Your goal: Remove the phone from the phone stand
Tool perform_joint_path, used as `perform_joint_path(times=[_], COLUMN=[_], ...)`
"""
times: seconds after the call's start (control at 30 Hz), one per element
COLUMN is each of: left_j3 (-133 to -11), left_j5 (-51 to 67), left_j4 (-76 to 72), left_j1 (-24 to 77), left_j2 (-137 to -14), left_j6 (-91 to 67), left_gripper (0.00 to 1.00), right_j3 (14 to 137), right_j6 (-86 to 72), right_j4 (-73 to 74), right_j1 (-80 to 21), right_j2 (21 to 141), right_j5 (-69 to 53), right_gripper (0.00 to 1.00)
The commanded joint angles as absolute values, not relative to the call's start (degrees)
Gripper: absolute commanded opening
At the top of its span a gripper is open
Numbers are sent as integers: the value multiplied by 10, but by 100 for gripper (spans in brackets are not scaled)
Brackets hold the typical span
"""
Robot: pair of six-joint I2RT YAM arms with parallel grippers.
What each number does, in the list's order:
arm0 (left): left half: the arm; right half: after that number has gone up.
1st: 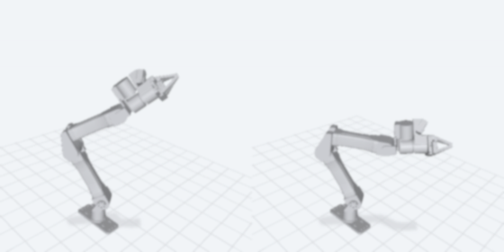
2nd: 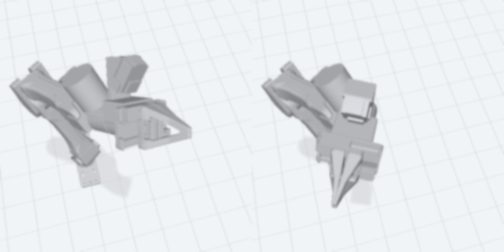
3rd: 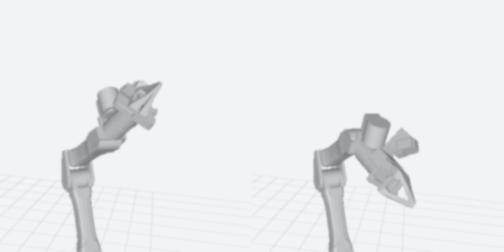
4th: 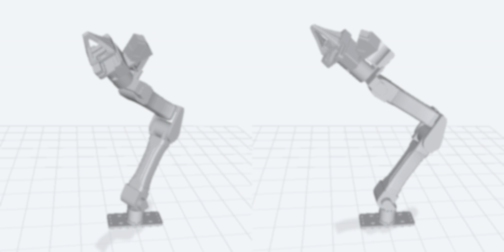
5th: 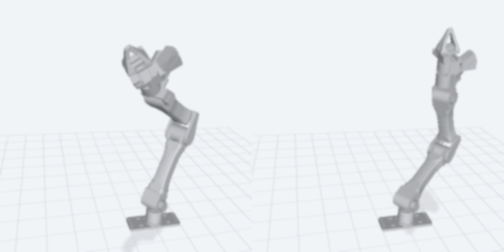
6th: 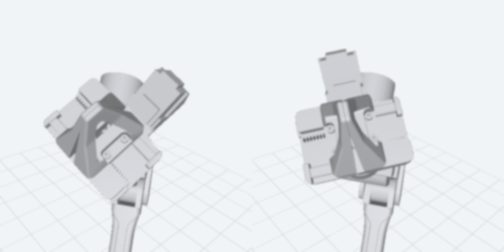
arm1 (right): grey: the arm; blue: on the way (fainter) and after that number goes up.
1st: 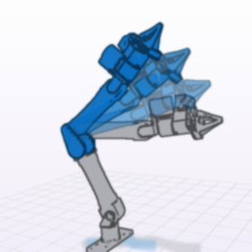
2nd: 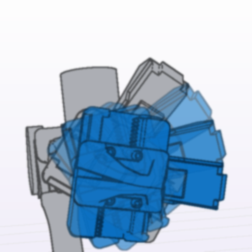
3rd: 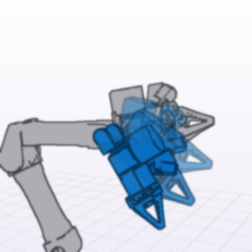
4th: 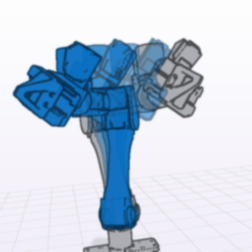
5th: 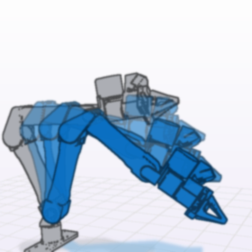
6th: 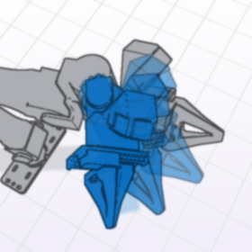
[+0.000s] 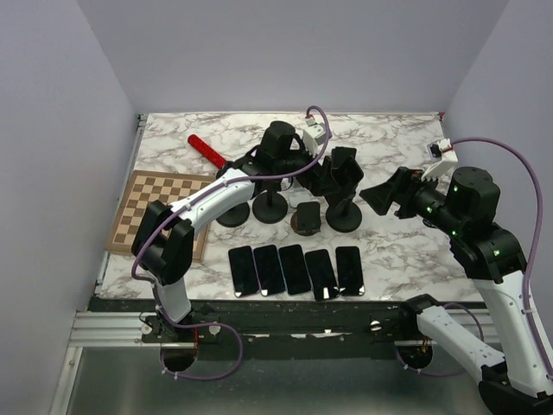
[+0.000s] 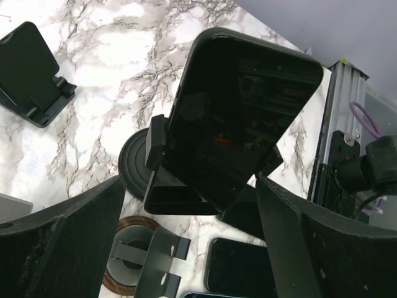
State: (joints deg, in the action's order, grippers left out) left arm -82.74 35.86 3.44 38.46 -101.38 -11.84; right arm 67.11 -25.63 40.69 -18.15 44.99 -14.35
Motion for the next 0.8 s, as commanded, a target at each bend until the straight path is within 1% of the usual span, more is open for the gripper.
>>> perform_joint_path(times=[0.0,0.2,0.37,0.43,0.57,0.77], left_j3=[-854,-831,-803,-794,-758,-693], left_j5=[399,426,417,416,402,341], left_j4=[55,7,-47,-62,-105,-165], left_j1=[383,385,399,406,416,431], left_j2=[-1041,-1057,-1056,-1055,-1040,-1005], left_j6=[-87,-118,-146,-152,-166,-197], left_gripper=[94,93,87,82,67,51], right_j3=[679,671,670,669,663,652], right_j6=[-255,-258,-258,-260,-261,-267], right_j4=[433,427,423,423,421,421], right_j1=[-182,-181,-182,-181,-181,-182], right_j2=[451,452,459,460,460,464], right_j5=[-142,-147,-151,-152,-152,-136], right_gripper=[91,91,91,92,92,92])
